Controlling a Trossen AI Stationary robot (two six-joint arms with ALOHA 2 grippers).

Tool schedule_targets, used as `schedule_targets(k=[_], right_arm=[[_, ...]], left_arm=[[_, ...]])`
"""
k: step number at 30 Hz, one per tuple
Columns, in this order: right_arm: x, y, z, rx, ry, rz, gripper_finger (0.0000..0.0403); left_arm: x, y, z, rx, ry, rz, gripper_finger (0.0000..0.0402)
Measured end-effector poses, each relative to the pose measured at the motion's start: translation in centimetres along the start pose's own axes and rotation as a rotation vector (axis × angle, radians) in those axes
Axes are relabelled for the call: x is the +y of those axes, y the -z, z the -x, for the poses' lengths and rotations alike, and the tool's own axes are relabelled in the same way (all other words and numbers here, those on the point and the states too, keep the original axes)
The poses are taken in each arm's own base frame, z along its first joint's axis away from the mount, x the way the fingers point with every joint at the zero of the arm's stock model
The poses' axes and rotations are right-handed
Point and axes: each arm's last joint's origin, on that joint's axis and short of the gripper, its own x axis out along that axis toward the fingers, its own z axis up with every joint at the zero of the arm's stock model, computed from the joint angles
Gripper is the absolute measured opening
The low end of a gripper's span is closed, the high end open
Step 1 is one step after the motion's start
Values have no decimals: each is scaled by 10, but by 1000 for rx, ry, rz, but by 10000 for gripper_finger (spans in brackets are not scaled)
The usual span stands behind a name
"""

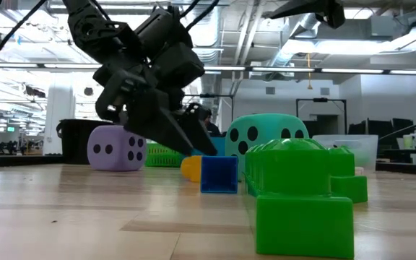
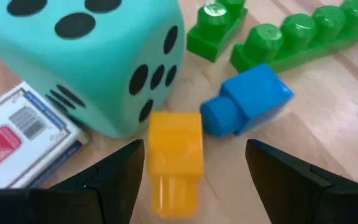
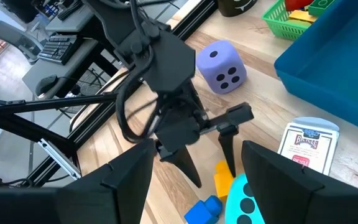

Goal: Pick & Place Toys
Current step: Put the large yellow game piece into the transparent bin

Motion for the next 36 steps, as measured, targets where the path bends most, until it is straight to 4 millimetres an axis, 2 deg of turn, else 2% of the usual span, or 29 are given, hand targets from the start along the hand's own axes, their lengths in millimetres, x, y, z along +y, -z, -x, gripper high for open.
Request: schedule_targets(k=[7, 18, 22, 30, 36], right_arm=[[0, 0, 0, 0, -1, -8, 240], [0, 0, 0, 0, -1, -8, 240], [0, 0, 0, 0, 0, -8, 240], [0, 0, 0, 2, 2, -6, 240], [0, 0, 0, 2, 3, 2, 240]], left_arm=[[1, 14, -16, 35, -6, 71, 273], [1, 16, -18, 33, -7, 90, 268], [1, 15, -18, 25, -9, 118, 238], [2, 12, -18, -11, -17, 124, 131], [2, 12, -18, -15, -15, 188, 129]])
